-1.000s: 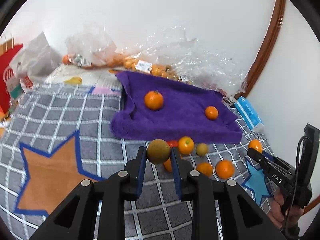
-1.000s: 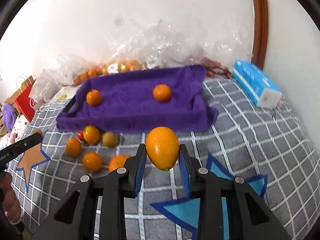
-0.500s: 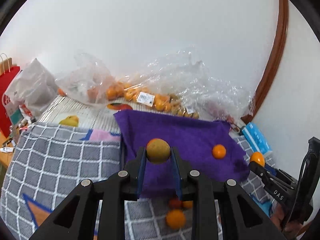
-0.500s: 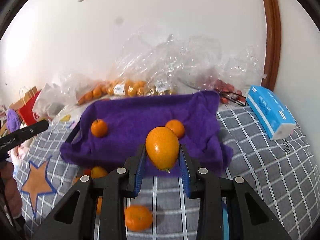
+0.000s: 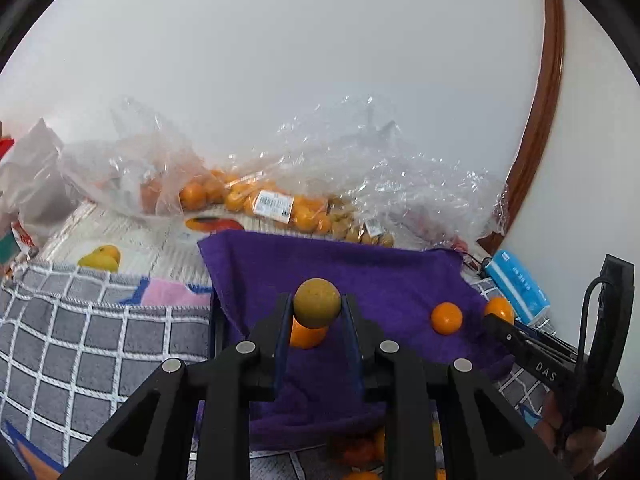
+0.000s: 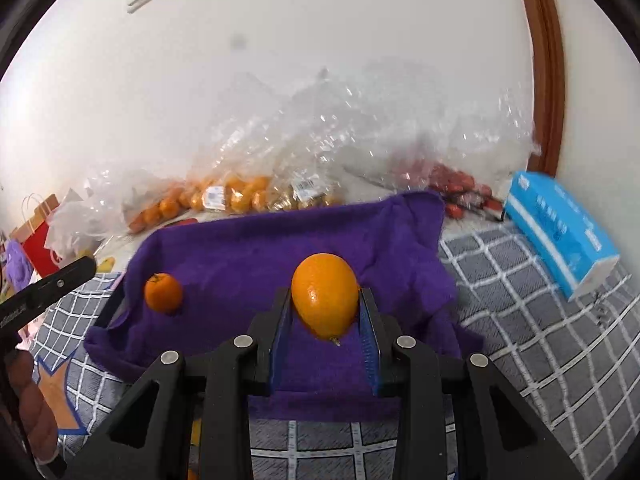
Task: Organize fruits
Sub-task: 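Lift both held fruits and carry them over the purple towel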
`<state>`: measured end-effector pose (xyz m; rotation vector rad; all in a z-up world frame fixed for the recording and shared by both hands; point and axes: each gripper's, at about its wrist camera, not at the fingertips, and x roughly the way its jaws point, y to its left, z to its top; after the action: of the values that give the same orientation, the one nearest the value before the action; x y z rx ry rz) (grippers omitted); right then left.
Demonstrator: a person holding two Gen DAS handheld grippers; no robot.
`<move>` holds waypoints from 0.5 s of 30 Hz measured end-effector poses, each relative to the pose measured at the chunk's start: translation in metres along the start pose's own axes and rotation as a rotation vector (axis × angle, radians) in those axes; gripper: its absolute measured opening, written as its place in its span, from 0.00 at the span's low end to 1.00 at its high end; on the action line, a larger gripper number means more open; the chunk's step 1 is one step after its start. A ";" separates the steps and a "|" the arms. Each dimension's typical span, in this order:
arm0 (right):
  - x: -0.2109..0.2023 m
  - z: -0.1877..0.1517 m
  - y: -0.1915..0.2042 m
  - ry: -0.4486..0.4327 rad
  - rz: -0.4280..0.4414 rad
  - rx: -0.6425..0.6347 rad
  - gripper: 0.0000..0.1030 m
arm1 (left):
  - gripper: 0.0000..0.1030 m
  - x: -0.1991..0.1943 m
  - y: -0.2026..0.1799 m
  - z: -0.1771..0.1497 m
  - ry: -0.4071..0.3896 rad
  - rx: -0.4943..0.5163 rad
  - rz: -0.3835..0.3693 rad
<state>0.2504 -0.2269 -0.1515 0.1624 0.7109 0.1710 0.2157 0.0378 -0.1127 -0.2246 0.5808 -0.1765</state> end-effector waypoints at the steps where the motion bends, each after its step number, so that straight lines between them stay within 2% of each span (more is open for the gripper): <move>1: 0.002 -0.002 -0.003 0.001 -0.002 0.008 0.31 | 0.23 0.003 0.001 -0.002 0.005 -0.008 -0.007; 7: 0.000 -0.003 -0.007 -0.004 -0.001 0.001 0.31 | 0.23 0.019 -0.002 -0.011 0.031 -0.003 0.025; 10: 0.000 -0.006 -0.008 -0.001 -0.001 -0.006 0.31 | 0.23 0.021 0.001 -0.012 0.043 -0.024 0.008; 15: 0.008 -0.009 -0.007 0.031 -0.004 -0.010 0.31 | 0.23 0.022 0.002 -0.011 0.019 -0.007 0.057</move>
<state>0.2509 -0.2311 -0.1644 0.1490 0.7409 0.1736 0.2273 0.0327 -0.1334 -0.2133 0.6057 -0.1217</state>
